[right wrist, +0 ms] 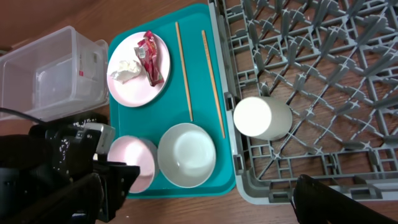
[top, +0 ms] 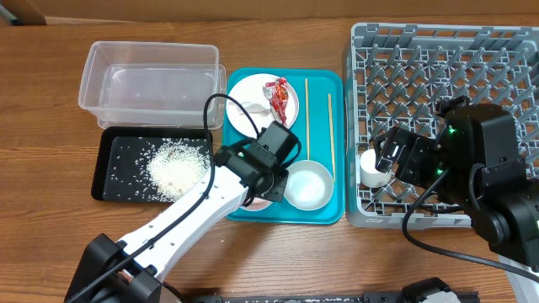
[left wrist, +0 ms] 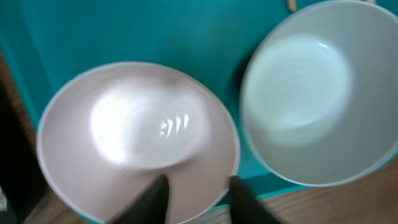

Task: Sort waste into correct bins and load items into the dishwasher
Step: 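Set the empty pink bowl back on the teal tray, then grasp the white tissue on the plate with the left gripper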

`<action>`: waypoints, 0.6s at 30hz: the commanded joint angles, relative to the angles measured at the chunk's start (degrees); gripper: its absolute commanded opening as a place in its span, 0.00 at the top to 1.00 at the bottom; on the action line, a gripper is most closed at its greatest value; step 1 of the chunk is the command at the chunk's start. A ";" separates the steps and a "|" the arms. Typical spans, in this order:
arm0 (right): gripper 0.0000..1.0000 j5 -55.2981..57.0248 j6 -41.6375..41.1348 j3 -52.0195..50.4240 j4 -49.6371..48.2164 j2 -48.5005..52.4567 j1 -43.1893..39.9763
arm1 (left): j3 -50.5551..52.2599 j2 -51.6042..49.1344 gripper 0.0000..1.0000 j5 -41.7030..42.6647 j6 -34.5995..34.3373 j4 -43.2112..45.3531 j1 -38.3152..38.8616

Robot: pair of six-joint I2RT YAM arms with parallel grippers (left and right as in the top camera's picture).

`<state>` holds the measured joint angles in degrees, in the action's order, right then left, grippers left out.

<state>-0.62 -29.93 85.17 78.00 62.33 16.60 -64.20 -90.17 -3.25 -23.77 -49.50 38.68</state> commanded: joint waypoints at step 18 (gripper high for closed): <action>0.00 0.52 0.31 0.68 0.37 -0.20 0.28 | -12.31 -12.17 0.23 -11.74 15.23 23.91 -11.13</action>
<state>-0.62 -29.95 85.17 78.39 62.33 16.60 -76.16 -96.14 -14.13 -14.02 -27.97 27.68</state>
